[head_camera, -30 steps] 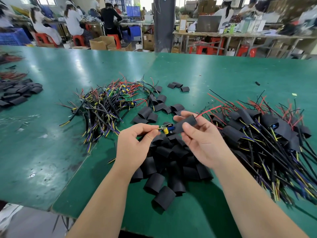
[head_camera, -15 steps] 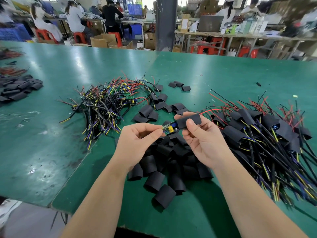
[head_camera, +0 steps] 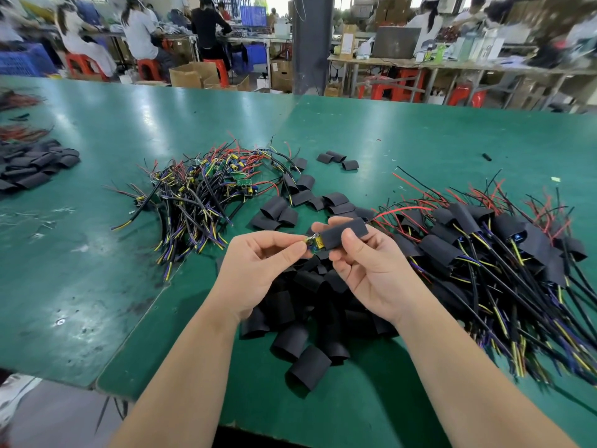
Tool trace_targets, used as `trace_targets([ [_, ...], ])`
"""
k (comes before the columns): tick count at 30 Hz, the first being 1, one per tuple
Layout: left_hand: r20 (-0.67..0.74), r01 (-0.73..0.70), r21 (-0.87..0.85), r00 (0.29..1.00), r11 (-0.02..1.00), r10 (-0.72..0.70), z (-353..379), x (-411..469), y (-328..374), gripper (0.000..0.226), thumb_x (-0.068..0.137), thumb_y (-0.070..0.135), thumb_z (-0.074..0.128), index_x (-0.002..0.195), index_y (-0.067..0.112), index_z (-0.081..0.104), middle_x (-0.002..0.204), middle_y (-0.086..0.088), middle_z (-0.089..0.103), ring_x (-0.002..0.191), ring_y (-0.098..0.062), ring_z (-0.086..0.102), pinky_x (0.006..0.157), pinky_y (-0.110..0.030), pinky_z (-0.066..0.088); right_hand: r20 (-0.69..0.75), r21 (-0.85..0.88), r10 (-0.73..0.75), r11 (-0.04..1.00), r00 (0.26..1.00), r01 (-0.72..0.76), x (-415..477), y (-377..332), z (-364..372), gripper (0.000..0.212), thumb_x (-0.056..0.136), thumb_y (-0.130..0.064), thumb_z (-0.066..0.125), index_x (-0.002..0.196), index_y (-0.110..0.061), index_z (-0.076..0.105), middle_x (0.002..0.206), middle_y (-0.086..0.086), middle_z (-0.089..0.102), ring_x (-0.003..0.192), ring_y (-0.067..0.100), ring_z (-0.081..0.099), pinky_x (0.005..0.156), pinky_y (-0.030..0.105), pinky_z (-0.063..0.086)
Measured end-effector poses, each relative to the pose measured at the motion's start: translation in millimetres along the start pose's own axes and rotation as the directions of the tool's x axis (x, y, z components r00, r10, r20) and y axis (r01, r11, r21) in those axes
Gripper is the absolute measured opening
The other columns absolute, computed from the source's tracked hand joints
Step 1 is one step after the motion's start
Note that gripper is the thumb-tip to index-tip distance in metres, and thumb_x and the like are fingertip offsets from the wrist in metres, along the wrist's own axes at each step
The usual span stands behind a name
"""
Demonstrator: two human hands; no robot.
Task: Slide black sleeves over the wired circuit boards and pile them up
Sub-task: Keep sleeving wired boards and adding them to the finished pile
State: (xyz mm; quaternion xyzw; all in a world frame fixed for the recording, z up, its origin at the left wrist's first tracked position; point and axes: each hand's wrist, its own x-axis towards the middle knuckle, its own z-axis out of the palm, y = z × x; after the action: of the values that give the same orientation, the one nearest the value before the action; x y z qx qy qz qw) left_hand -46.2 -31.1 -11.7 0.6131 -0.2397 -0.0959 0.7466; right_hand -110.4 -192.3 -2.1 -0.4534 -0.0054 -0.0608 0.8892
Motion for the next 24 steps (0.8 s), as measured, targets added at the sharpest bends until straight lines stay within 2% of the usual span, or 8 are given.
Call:
trace_targets([
  [4,0.006,0.006,0.027,1.0,1.0,-0.006,-0.6,0.6,-1.2,0.012,0.079,0.0,0.068,0.086,0.008,0.072,0.078,-0.003,0.075,0.074,-0.009,0.07,0.07,-0.016,0.051,-0.038,0.001,0.0,1.0,0.999,0.001,0.7,2.1,0.3,0.017,0.075,-0.013,0.061,0.089,-0.011,0.072,0.1,0.01,0.074,0.057,0.008,0.064,0.058,0.015,0.053],
  [8,0.009,0.012,0.02,1.0,1.0,-0.012,-0.5,0.4,-3.5,0.01,0.08,-0.005,0.067,0.08,0.006,0.068,0.077,-0.001,0.074,0.072,-0.008,0.068,0.068,-0.016,0.052,-0.059,-0.092,0.011,0.996,0.998,-0.017,1.7,10.6,3.9,0.026,0.071,-0.008,0.064,0.096,-0.002,0.062,0.093,0.013,0.073,0.056,0.013,0.063,0.054,0.017,0.051],
  [12,0.006,-0.046,0.017,0.999,0.999,0.046,-1.2,0.7,-3.3,0.009,0.078,-0.002,0.069,0.078,0.007,0.068,0.08,-0.001,0.074,0.077,-0.012,0.07,0.071,-0.02,0.053,-0.047,-0.031,0.069,0.997,0.997,-0.07,1.4,12.8,5.1,0.028,0.074,-0.011,0.063,0.101,-0.003,0.063,0.098,0.011,0.073,0.06,0.011,0.065,0.057,0.016,0.053],
  [15,-0.012,-0.126,0.155,0.992,0.98,0.129,-1.7,1.0,-4.8,0.021,0.077,-0.005,0.072,0.074,0.016,0.07,0.081,-0.003,0.071,0.077,-0.016,0.065,0.074,-0.027,0.052,-0.048,0.027,0.072,0.997,0.996,-0.071,1.4,12.1,5.5,0.029,0.077,-0.011,0.061,0.105,-0.005,0.063,0.099,0.01,0.073,0.062,0.01,0.065,0.059,0.016,0.053],
  [17,-0.012,-0.19,0.271,0.98,0.944,0.201,-2.2,1.6,-5.9,0.028,0.075,-0.009,0.073,0.074,0.019,0.069,0.082,-0.003,0.065,0.077,-0.014,0.06,0.074,-0.026,0.047,-0.072,0.006,0.054,0.999,0.996,-0.054,1.6,11.8,6.9,0.032,0.075,-0.009,0.064,0.107,-0.006,0.064,0.093,0.01,0.072,0.061,0.011,0.064,0.059,0.016,0.053],
  [18,-0.01,-0.209,0.317,0.975,0.925,0.223,-2.2,1.8,-6.8,0.028,0.074,-0.007,0.075,0.075,0.02,0.069,0.082,-0.002,0.064,0.076,-0.012,0.059,0.074,-0.024,0.046,-0.089,-0.025,0.048,0.998,0.995,-0.051,1.7,12.1,7.8,0.034,0.073,-0.007,0.065,0.107,-0.006,0.065,0.091,0.01,0.072,0.063,0.012,0.064,0.061,0.018,0.053],
  [21,-0.011,-0.224,0.423,0.968,0.878,0.252,-0.9,1.7,-9.0,0.012,0.074,0.015,0.075,0.082,0.022,0.071,0.078,0.007,0.066,0.07,-0.009,0.06,0.071,-0.017,0.046,-0.151,-0.1,0.042,0.993,0.988,-0.057,2.8,9.9,11.4,0.032,0.078,-0.002,0.064,0.11,-0.005,0.062,0.091,0.01,0.071,0.077,0.018,0.067,0.074,0.026,0.057],
  [24,-0.058,-0.246,0.494,0.948,0.834,0.314,-1.6,1.9,-11.7,0.009,0.081,0.025,0.067,0.089,0.021,0.068,0.078,0.011,0.065,0.069,-0.003,0.058,0.069,-0.009,0.043,-0.261,0.021,-0.021,0.999,0.965,0.028,2.1,-8.3,11.6,0.024,0.086,0.007,0.057,0.108,-0.004,0.057,0.082,0.011,0.069,0.072,0.023,0.069,0.066,0.029,0.059],
])
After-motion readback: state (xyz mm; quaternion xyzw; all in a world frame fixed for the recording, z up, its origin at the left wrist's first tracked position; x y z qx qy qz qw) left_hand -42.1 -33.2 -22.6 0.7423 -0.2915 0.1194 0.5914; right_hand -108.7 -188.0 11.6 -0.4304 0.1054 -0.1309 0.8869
